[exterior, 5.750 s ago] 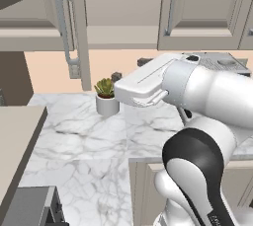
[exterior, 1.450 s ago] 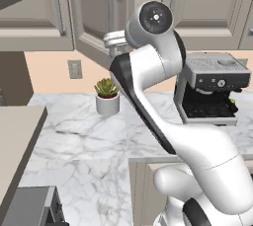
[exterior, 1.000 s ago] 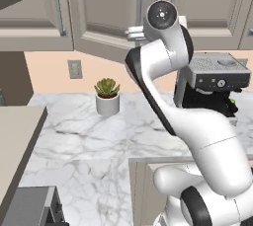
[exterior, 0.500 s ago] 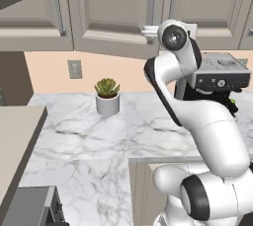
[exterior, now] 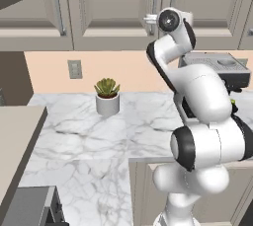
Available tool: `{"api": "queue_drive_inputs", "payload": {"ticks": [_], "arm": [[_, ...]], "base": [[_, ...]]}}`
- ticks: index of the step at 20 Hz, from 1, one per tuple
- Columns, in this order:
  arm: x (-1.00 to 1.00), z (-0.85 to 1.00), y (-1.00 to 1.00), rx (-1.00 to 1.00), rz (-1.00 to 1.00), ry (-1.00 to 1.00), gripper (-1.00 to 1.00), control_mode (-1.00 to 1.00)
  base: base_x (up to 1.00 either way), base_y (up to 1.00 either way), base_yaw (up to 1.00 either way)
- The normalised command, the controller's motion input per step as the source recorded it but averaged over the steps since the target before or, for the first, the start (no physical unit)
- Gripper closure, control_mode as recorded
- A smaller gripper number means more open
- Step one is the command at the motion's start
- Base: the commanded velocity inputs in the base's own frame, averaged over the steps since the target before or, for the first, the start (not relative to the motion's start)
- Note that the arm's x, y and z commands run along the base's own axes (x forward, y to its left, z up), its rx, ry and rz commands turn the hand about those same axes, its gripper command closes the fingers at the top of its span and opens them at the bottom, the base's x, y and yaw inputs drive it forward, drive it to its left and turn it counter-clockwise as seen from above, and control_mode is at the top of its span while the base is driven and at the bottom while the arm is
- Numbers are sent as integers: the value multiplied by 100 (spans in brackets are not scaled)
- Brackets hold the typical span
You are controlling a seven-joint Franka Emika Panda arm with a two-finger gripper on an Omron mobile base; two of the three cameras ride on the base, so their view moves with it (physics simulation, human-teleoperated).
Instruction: Close all open cabinet doors.
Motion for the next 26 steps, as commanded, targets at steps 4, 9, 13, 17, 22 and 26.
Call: {"api": "queue_drive_inputs", "payload": {"ticks": [4,9,13,17,22,26], "arm": [[88,19,-5,9,-12,10,-100,-100],[61,0,-14,7,-11,1,-100,-100],[-19,1,-11,20,-8,6,-100,-100],[-88,23,-21,25,-3,0,-100,-100],[-45,27,-43,24,-3,-5,-100,-100],[-1,16,-29,25,0,3,-100,-100]], "base": [[0,0,0],[0,0,0],[0,0,0],[0,0,0],[0,0,0],[0,0,0]]}}
